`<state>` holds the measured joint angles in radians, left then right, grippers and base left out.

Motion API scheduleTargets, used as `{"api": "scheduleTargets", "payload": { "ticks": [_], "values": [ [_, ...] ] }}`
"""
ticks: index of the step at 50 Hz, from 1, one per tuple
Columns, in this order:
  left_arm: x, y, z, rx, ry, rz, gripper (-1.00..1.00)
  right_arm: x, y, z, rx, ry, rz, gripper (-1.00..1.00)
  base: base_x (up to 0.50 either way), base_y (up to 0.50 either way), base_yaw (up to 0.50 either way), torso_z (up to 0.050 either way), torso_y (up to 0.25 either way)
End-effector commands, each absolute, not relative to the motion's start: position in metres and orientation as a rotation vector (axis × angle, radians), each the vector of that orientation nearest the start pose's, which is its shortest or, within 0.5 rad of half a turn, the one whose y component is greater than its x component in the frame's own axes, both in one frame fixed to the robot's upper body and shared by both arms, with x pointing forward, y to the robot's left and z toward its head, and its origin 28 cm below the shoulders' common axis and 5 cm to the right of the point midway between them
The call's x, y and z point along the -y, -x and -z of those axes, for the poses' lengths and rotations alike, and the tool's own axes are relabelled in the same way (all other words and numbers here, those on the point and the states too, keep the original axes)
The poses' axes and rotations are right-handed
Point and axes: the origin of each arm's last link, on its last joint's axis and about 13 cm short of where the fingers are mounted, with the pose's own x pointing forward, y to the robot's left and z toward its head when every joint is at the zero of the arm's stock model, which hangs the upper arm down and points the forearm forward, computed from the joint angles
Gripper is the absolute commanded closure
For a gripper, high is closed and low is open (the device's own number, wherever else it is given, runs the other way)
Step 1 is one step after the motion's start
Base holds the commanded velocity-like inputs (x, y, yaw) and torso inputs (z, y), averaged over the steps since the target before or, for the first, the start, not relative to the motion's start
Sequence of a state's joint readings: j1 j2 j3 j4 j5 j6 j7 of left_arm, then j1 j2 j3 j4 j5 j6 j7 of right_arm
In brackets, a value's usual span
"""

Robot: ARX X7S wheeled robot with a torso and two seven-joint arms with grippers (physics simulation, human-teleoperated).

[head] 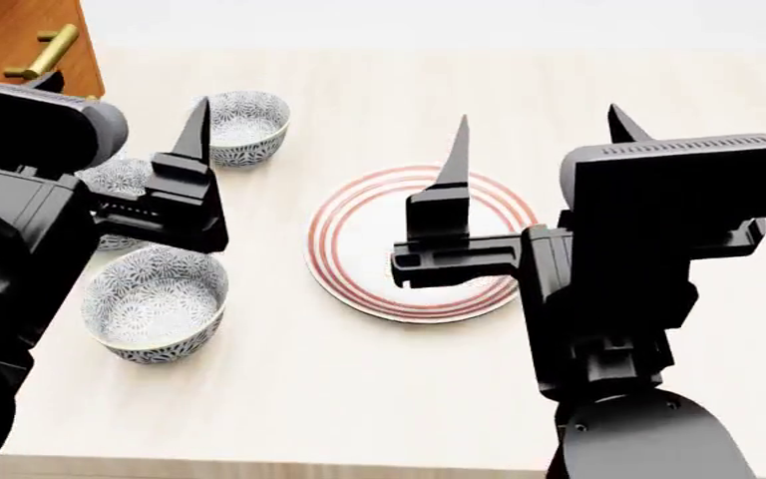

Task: Put the bowl at the front on the plate.

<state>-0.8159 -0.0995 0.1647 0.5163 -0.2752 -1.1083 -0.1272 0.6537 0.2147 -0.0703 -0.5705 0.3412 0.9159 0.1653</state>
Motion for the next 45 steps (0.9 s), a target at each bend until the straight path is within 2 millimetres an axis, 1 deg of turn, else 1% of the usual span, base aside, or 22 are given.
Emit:
{"api": "scheduleTargets", "payload": {
  "ticks": [1, 5, 6, 9, 13, 14, 15, 23, 32, 39, 45],
  "values": [
    [-0.181, -0.287, -0.27, 0.232, -0.087, 0.181, -1.0, 0.108, -0.273, -0.249, 0.33, 0.051, -0.095, -1.0, 0.0, 0.0, 0.0, 0.0, 0.0],
    [-0.181, -0.288, -0.274, 0.235, -0.078, 0.181, -1.0, 0.108, -0.273, -0.255, 0.342, 0.054, -0.097, -1.0, 0.0, 0.0, 0.0, 0.0, 0.0],
    [-0.181, -0.288, -0.268, 0.235, -0.08, 0.183, -1.0, 0.108, -0.274, -0.257, 0.347, 0.055, -0.097, -1.0, 0.0, 0.0, 0.0, 0.0, 0.0],
    [-0.181, -0.289, -0.273, 0.246, -0.081, 0.182, -1.0, 0.109, -0.276, -0.262, 0.354, 0.049, -0.097, -1.0, 0.0, 0.0, 0.0, 0.0, 0.0],
    [-0.179, -0.289, -0.277, 0.235, -0.059, 0.208, -1.0, 0.108, -0.278, -0.262, 0.348, 0.053, -0.111, -1.0, 0.0, 0.0, 0.0, 0.0, 0.0],
    [-0.178, -0.289, -0.289, 0.248, -0.074, 0.203, -1.0, 0.108, -0.28, -0.263, 0.348, 0.055, -0.112, -1.0, 0.0, 0.0, 0.0, 0.0, 0.0],
    [-0.177, -0.288, -0.292, 0.247, -0.072, 0.207, -1.0, 0.108, -0.28, -0.263, 0.348, 0.057, -0.116, -1.0, 0.0, 0.0, 0.0, 0.0, 0.0],
    [-0.177, -0.29, -0.305, 0.266, -0.067, 0.214, -1.0, 0.11, -0.286, -0.269, 0.355, 0.056, -0.118, -1.0, 0.0, 0.0, 0.0, 0.0, 0.0],
    [-0.178, -0.292, -0.309, 0.272, -0.067, 0.205, -1.0, 0.109, -0.289, -0.274, 0.355, 0.056, -0.127, -1.0, 0.0, 0.0, 0.0, 0.0, 0.0],
    [-0.177, -0.291, -0.316, 0.283, -0.064, 0.215, -1.0, 0.108, -0.29, -0.277, 0.352, 0.061, -0.135, -1.0, 0.0, 0.0, 0.0, 0.0, 0.0],
    [-0.177, -0.292, -0.316, 0.283, -0.072, 0.212, -1.0, 0.109, -0.29, -0.277, 0.347, 0.059, -0.144, -1.0, 0.0, 0.0, 0.0, 0.0, 0.0]
  ]
}}
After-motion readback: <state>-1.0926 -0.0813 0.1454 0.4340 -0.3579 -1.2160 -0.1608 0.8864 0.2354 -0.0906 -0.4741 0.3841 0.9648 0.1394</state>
